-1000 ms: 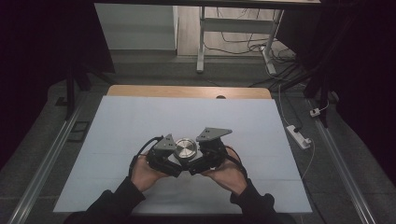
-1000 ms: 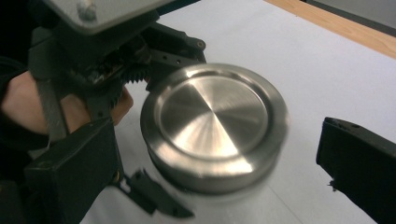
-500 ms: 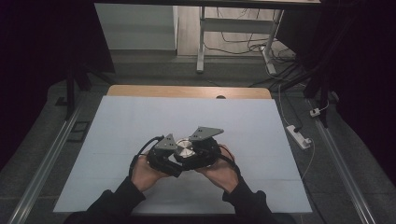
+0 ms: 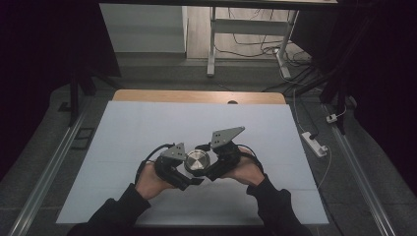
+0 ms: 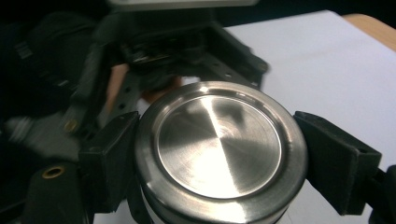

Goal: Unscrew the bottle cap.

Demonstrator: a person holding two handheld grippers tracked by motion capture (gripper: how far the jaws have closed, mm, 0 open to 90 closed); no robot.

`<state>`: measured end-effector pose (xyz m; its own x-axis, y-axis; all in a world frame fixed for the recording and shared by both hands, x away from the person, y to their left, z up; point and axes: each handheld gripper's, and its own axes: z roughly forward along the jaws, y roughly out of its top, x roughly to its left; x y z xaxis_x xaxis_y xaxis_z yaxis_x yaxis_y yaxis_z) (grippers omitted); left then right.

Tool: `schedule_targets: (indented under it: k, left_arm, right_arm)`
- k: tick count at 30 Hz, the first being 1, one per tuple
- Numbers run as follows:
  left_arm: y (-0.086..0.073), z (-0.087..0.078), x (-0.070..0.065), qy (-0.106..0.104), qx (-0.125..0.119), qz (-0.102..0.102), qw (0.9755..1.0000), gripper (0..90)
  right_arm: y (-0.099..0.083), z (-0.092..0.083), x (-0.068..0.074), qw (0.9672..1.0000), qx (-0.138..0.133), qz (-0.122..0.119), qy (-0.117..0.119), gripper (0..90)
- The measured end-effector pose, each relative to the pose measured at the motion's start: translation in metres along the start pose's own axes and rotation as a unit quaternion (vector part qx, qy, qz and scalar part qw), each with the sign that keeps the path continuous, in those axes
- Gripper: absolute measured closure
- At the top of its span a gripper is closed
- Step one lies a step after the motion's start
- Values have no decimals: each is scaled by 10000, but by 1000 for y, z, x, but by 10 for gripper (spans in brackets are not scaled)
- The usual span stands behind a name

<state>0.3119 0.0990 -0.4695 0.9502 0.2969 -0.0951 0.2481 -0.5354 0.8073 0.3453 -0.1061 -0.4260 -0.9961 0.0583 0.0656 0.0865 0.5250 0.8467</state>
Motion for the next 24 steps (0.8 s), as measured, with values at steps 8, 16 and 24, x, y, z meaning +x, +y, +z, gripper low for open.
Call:
schedule_targets:
  k: [8,16,24]
  left_arm:
    - [0,1,0,59,-4,5,10000,155]
    - [-3,-7,6,680,-60,-368,9970,155]
    - [-4,-5,5,863,-30,-502,9950,155]
  right_arm:
    - [0,-4,-3,9995,132,-213,168,54]
    - [14,-9,7,9886,63,977,-1146,0]
    - [20,13,27,9762,94,1125,-1852,69]
